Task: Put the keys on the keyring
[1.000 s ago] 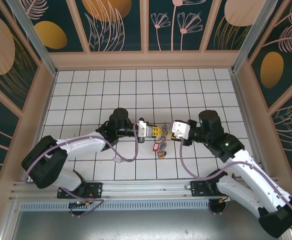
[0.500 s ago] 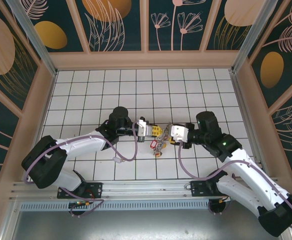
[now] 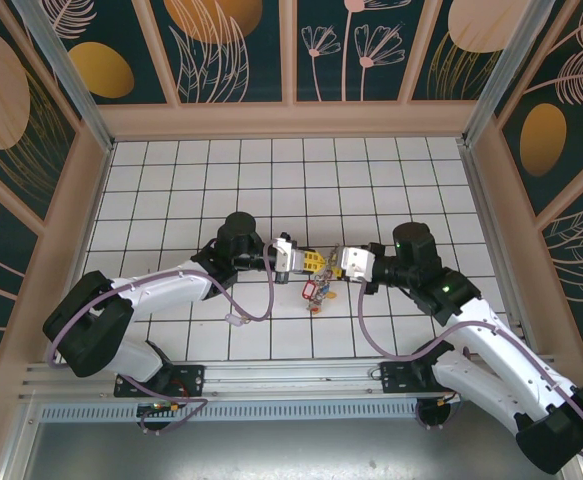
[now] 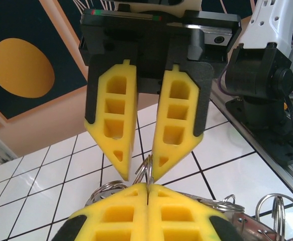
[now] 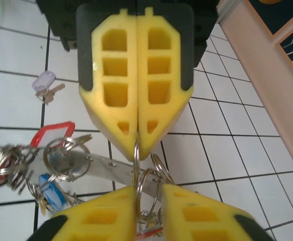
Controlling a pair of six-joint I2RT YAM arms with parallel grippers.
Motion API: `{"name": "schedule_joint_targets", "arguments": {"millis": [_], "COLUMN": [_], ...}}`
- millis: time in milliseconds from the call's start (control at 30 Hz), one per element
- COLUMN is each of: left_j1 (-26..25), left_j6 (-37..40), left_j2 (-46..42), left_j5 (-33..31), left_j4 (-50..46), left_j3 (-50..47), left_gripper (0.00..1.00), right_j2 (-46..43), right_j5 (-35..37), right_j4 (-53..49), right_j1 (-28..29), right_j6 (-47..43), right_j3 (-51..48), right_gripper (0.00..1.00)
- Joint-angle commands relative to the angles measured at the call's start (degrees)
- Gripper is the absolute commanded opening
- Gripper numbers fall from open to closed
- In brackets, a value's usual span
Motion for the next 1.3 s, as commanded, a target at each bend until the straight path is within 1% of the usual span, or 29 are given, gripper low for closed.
{"name": "schedule_joint_targets", "arguments": {"millis": [0,67,100,167,300,333,367,400,433,467,533,633,800,900,967,1133,1167,1267], "left_j1": [0.3,0.2,0.2,0.3,0.2,0.2,0.2,0.2,0.2,0.3,0.2,0.2,0.2,0.3,0.4,0.4,0.5,0.5], "left_j6": [-0.9,-0.9,-0.7,0.6,5.2,5.2,5.0,4.8,5.0,5.6,7.7,10.2,14.6,15.0,14.0,7.2,4.9,1.7], "left_j2": [-0.4,-0.5,-0.7,-0.8,-0.4,-0.3,-0.4,-0.2,-0.3,-0.6,-1.5,-3.7,-5.4,-6.3,-6.9,-5.2,-4.3,-1.7], "left_j5": [2.5,2.4,2.3,2.1,-0.1,-0.9,-1.5,-1.8,-1.8,-1.7,-1.7,-3.6,-4.3,-4.1,-4.5,-6.0,-6.0,-3.3], "left_j4": [3.9,4.0,3.8,2.3,-4.6,-5.2,-5.6,-6.2,-7.3,-8.6,-10.6,-14.0,-24.5,-27.7,-27.4,-22.0,-21.0,-21.3], "left_j3": [2.0,1.7,1.4,1.3,2.1,2.1,2.4,2.7,3.2,3.7,4.1,3.9,6.0,6.7,6.6,7.3,8.1,10.9], "left_gripper": [0.00,0.00,0.00,0.00,0.00,0.05,0.16,0.29,0.36,0.39,0.39,0.40,0.40,0.40,0.40,0.38,0.36,0.30], "right_j2": [-0.7,-0.7,-0.7,-0.7,-1.0,-0.9,-0.9,-0.9,-0.9,-0.8,-0.6,-0.2,0.0,0.5,0.8,0.8,0.8,0.7], "right_j5": [-2.4,-1.9,-1.5,-0.8,-1.3,-1.4,-1.6,-1.6,-1.6,-1.5,-1.1,-0.7,-0.7,-0.8,-1.9,-6.5,-7.6,-10.2], "right_j4": [2.6,2.3,1.9,1.2,0.7,0.8,0.9,0.9,0.9,0.8,0.2,-1.3,-1.7,-1.4,-0.8,5.2,7.0,12.7], "right_j1": [-0.4,-0.6,-0.7,-1.1,-1.2,-1.2,-1.2,-1.2,-1.2,-1.2,-1.2,-1.2,-1.2,-1.2,-1.2,-1.2,-1.1,-1.2], "right_j6": [1.0,0.7,0.3,-0.3,-0.6,-0.5,-0.4,-0.5,-0.5,-0.8,-1.7,-3.1,-4.5,-4.8,-4.2,0.3,1.6,5.9], "right_j3": [-1.1,-0.9,-0.6,-0.2,0.7,0.9,1.0,1.2,1.3,1.7,2.2,3.5,4.6,4.9,5.1,3.6,3.0,1.3], "right_gripper": [0.09,0.01,0.00,0.00,0.00,0.00,0.00,0.00,0.00,0.00,0.00,0.00,0.00,0.00,0.00,0.00,0.00,0.00]}}
